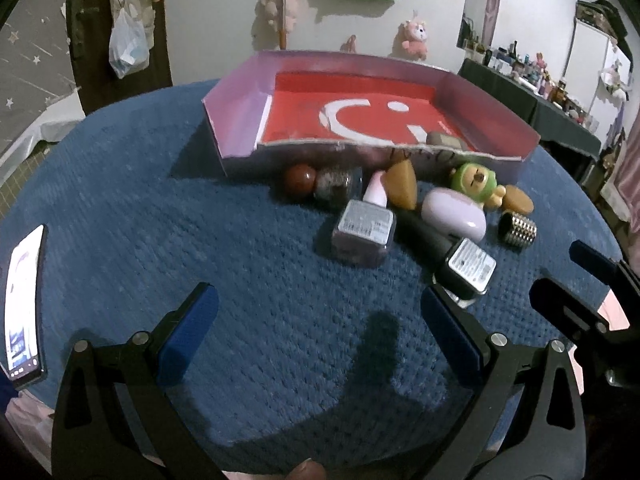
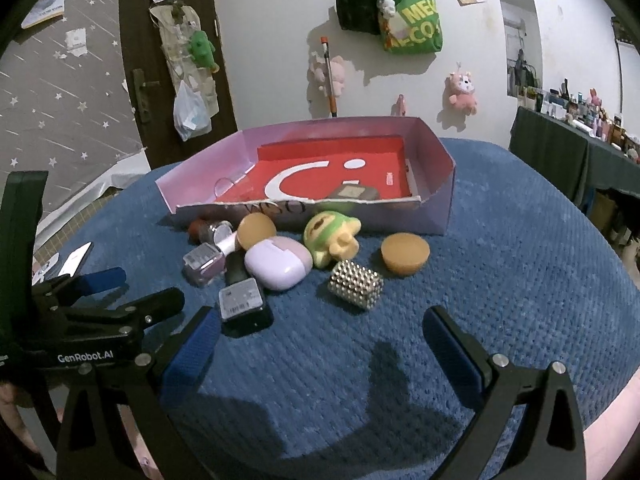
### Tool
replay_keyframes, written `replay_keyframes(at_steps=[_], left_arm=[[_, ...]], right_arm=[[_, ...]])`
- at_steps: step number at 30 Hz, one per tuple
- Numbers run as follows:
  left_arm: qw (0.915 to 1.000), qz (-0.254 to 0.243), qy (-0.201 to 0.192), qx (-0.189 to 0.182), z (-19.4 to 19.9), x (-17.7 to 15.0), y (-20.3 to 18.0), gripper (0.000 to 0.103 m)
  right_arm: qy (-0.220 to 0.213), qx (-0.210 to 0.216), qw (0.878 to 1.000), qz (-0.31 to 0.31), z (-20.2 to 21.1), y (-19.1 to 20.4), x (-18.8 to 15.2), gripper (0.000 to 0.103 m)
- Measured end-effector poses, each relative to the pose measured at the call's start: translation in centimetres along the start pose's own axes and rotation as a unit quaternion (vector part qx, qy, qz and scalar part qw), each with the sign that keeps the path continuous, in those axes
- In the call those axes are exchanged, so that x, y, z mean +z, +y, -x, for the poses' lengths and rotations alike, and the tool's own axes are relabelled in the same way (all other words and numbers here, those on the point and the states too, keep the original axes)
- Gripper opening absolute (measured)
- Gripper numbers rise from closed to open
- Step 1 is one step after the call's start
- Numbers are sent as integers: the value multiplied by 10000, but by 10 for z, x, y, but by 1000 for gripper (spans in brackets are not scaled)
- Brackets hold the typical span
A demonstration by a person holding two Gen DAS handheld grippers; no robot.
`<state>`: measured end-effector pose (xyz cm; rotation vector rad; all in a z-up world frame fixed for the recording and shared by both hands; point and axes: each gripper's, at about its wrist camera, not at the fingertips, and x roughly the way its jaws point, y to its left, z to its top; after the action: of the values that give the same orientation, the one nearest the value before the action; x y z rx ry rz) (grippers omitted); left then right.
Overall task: Organize rigid objects
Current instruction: 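Grasp the pink-capped nail polish with the left tool while the right tool grasps the silver studded cube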
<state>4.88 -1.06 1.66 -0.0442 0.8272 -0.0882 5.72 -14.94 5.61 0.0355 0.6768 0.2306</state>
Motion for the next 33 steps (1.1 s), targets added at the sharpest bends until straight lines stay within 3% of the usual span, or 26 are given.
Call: replay_keyframes(at_steps=[11,22,27,33], left_arm=[[9999,41,133,7,-11,3,3,102],[9999,14,96,137,-25,18,4,95],[9999,-95,53,69,-29,23,-1,88],[9995,-308,-30,16,-33,28,-13,71]], right_arm=[[170,-139,9997,-76,-13,-8,-1,102],[401,-397,9982,-225,-32,-25,7,86],[415,-413,9981,-185,-40,-26,13,78],[408,-442,9981,-120,-48,-24,19,66]])
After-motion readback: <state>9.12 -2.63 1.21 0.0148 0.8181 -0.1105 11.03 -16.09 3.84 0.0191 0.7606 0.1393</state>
